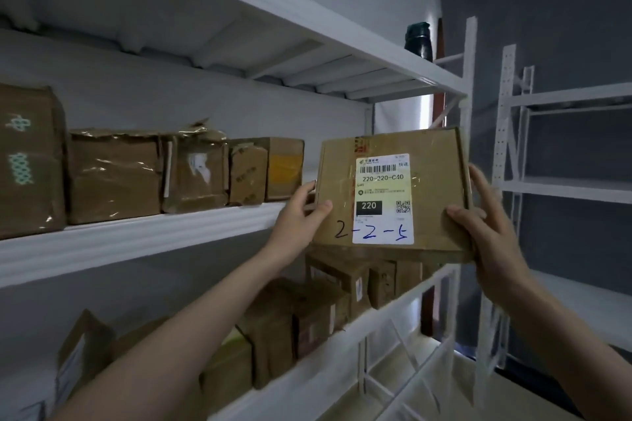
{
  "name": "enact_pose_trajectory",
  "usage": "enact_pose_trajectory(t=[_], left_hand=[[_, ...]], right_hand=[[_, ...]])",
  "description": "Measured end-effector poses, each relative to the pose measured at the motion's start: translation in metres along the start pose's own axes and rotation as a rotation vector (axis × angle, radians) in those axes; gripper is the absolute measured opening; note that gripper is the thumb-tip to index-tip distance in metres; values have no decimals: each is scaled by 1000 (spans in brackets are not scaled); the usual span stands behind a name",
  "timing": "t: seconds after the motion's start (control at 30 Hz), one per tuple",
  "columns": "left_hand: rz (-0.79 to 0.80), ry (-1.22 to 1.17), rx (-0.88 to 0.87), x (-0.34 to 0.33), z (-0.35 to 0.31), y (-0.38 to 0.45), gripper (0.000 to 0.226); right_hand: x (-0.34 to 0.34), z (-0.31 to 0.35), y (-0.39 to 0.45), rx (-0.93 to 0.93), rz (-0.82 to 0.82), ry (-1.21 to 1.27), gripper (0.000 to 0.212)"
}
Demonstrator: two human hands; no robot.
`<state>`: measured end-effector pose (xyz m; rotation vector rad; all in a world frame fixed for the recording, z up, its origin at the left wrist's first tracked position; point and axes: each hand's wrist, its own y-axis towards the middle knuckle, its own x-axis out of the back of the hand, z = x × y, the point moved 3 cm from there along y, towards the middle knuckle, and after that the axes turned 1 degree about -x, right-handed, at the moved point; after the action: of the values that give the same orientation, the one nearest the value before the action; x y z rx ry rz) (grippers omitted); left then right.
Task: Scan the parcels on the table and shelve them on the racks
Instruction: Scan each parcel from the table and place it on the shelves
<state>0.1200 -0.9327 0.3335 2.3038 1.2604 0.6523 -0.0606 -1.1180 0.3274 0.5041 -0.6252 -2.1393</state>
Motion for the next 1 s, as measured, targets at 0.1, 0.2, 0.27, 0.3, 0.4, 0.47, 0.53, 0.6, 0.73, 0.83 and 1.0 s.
enact_pose_trajectory(t=[0.1, 0.2, 0.27, 0.3, 0.4, 0.47, 0.53, 0.6, 0.73, 0.83, 1.0], left_hand=[[-88, 145, -35, -14, -5, 41, 47], [-161, 342, -115, -23, -13, 67, 60], [-182, 490, -183, -26, -19, 77, 63], [-170, 542, -218, -29, -23, 80, 60], [-124, 614, -266, -34, -28, 83, 52], [-119, 642, -258, -34, -27, 85, 50], [-141, 691, -241, -31, -23, 85, 51], [-176, 712, -231, -24, -20, 84, 50], [-294, 744, -239, -8, -16, 78, 44], [-384, 749, -288, -4, -16, 75, 40], [-444, 772, -357, -1, -13, 78, 37]], right_hand=[[7, -1, 51, 113, 5, -20, 64], [-2, -1, 93, 249, -7, -56, 63], [-18, -4, 116, 321, -30, -110, 63], [-27, -8, 126, 352, -47, -153, 64], [-59, -26, 143, 411, -70, -280, 68], [-84, -37, 145, 443, -61, -379, 70], [-106, -47, 147, 474, -30, -442, 69], [-120, -53, 150, 483, 13, -446, 66], [-136, -59, 156, 488, 140, -384, 49], [-142, -65, 163, 471, 198, -303, 46], [-152, -84, 171, 465, 267, -278, 54]])
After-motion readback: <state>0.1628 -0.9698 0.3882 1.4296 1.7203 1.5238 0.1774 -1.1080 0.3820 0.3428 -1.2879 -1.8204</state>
